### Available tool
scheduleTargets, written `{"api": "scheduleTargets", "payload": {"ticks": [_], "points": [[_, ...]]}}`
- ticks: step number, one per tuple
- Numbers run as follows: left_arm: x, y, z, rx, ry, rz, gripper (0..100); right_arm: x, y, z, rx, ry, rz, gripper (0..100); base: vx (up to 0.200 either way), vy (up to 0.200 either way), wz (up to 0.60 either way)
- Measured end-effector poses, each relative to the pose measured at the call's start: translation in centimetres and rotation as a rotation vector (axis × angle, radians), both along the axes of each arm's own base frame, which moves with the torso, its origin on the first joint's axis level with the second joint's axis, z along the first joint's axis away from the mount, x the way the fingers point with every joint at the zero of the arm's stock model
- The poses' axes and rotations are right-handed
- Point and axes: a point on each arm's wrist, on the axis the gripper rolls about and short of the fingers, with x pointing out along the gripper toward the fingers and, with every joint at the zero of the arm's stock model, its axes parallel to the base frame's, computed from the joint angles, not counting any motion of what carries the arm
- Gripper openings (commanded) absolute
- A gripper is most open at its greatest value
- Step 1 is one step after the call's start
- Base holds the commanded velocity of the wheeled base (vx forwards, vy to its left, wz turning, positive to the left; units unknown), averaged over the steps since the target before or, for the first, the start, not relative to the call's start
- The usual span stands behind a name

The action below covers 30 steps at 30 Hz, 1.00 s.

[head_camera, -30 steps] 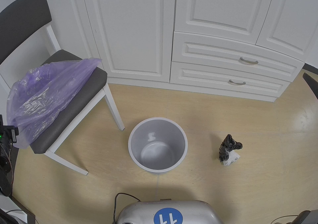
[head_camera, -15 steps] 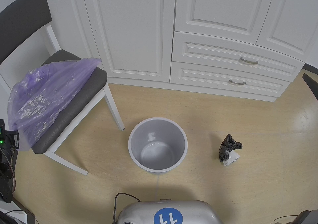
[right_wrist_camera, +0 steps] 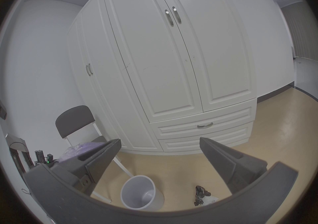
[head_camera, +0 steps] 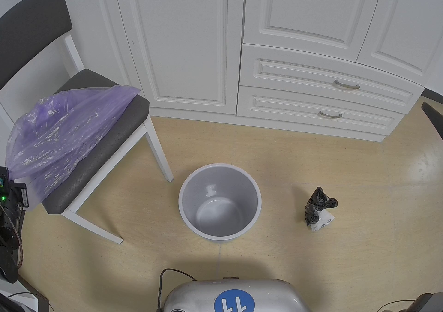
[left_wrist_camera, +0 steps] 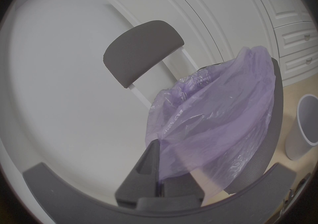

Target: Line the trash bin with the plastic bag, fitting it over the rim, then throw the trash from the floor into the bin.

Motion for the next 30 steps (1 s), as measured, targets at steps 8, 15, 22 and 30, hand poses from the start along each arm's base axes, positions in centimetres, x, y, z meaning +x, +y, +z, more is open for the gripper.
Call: {"api": "scheduleTargets", "payload": {"ticks": [8, 15, 22, 30], "points": [[-0.1, -0.3, 0.5, -0.008, -0.04, -0.026, 0, 0.2, 0.0, 0.0, 0.001, 0.004, -0.008, 100, 0.0, 0.0, 0.0], [0.1, -2.2, 2.2, -0.052, -0.163, -0.173, 0, 0.8, 0.4, -0.1, 0.006, 0.023, -0.03, 100, 0.0, 0.0, 0.0], [2.0, -5.2, 5.7, -0.127, -0.31, -0.374, 0, 1.4, 2.1, 0.0, 0.034, 0.021, -0.104, 100, 0.0, 0.0, 0.0], [3.3, -8.7, 9.4, -0.294, -0.32, -0.558, 0, 2.7, 4.7, -2.0, -0.036, 0.071, -0.086, 100, 0.0, 0.0, 0.0]]}}
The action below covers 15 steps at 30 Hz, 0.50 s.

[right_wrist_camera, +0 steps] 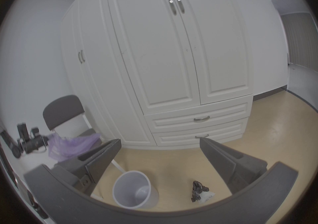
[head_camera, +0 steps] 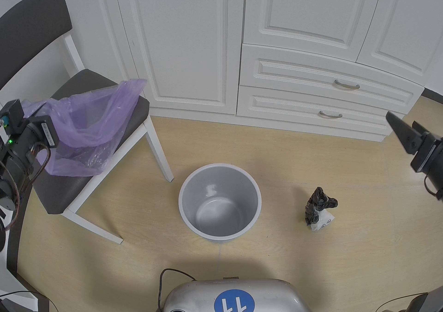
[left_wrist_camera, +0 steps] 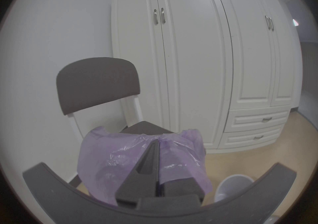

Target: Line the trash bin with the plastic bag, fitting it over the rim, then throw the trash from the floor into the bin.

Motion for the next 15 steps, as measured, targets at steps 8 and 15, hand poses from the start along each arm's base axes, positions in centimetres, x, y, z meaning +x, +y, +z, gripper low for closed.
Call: {"api": "scheduleTargets", "payload": {"ticks": [8, 15], "points": [[0.5, -2.0, 3.7, -0.055, -0.058, -0.135, 0, 1.0, 1.1, -3.1, -0.135, 0.075, 0.005, 100, 0.0, 0.0, 0.0], [0.8, -3.9, 4.4, -0.06, -0.066, -0.226, 0, 0.9, 1.2, -4.5, -0.206, 0.113, 0.009, 100, 0.0, 0.0, 0.0]]}}
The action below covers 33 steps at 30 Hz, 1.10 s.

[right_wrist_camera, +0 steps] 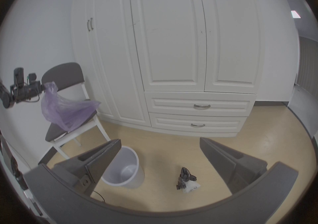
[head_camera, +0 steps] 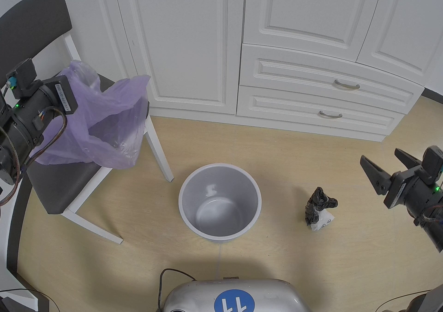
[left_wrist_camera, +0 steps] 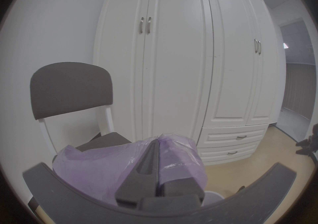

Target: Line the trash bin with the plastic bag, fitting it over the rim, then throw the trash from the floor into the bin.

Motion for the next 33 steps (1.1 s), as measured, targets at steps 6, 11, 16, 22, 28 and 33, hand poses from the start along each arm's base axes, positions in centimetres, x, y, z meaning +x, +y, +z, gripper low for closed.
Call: {"api": "scheduleTargets", "payload": {"ticks": [6, 11, 16, 22, 28, 33], "points": [[0.1, -1.1, -0.1, 0.004, 0.007, -0.041, 0, -0.4, -0.2, -1.4, -0.059, 0.038, 0.003, 100, 0.0, 0.0, 0.0], [0.0, -1.5, -0.2, 0.002, 0.007, -0.049, 0, -0.5, -0.3, -1.1, -0.09, 0.01, 0.005, 100, 0.0, 0.0, 0.0], [-0.4, -1.6, -0.5, -0.063, 0.007, -0.064, 0, -1.1, -0.4, -1.7, -0.119, 0.015, 0.028, 100, 0.0, 0.0, 0.0], [-0.8, -1.7, -0.2, -0.109, -0.013, -0.083, 0, -0.9, 0.1, -1.6, -0.086, 0.015, 0.15, 100, 0.0, 0.0, 0.0], [-0.4, -2.7, -0.4, -0.102, -0.002, -0.05, 0, -0.3, 0.2, -1.1, -0.01, 0.023, 0.17, 100, 0.0, 0.0, 0.0], [0.7, -3.9, -0.4, -0.092, 0.012, -0.016, 0, -0.4, -0.3, 0.0, -0.002, -0.024, 0.151, 100, 0.0, 0.0, 0.0]]}}
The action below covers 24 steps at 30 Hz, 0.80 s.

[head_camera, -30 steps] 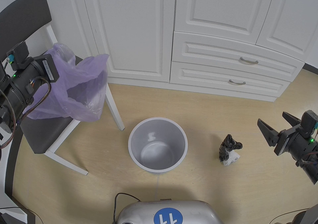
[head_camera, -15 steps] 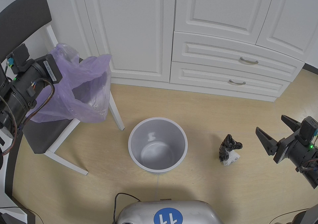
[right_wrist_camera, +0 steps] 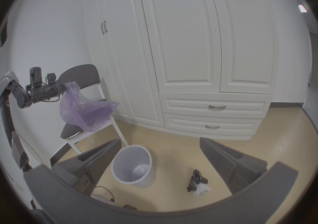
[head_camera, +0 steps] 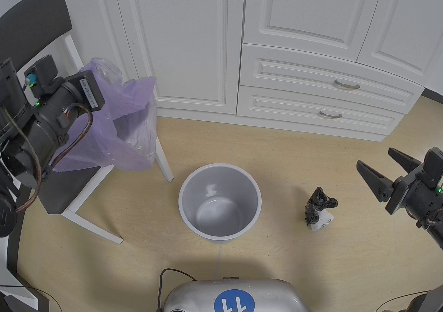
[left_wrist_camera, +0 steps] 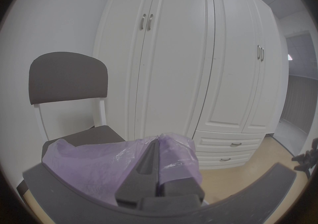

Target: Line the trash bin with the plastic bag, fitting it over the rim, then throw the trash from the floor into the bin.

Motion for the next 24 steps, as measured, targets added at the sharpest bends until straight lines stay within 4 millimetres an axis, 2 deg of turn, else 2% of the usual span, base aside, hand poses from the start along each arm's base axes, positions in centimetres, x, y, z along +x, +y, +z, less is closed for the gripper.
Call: {"api": "scheduleTargets", "payload": {"ticks": [6, 13, 19, 24], "points": [[1.0, -1.3, -0.4, 0.033, 0.019, -0.017, 0, -0.3, -0.7, 1.5, -0.055, -0.086, -0.039, 100, 0.0, 0.0, 0.0], [2.5, -2.6, -1.8, 0.052, 0.065, -0.044, 0, -0.7, -1.2, 2.1, -0.091, -0.124, -0.08, 100, 0.0, 0.0, 0.0], [2.6, -2.6, -4.5, 0.023, 0.115, -0.054, 0, -0.6, -1.2, 1.6, -0.089, -0.103, -0.078, 100, 0.0, 0.0, 0.0], [2.9, -1.8, -5.6, -0.037, 0.088, -0.038, 0, -0.6, -1.1, 0.9, -0.102, -0.081, -0.084, 100, 0.0, 0.0, 0.0]]}}
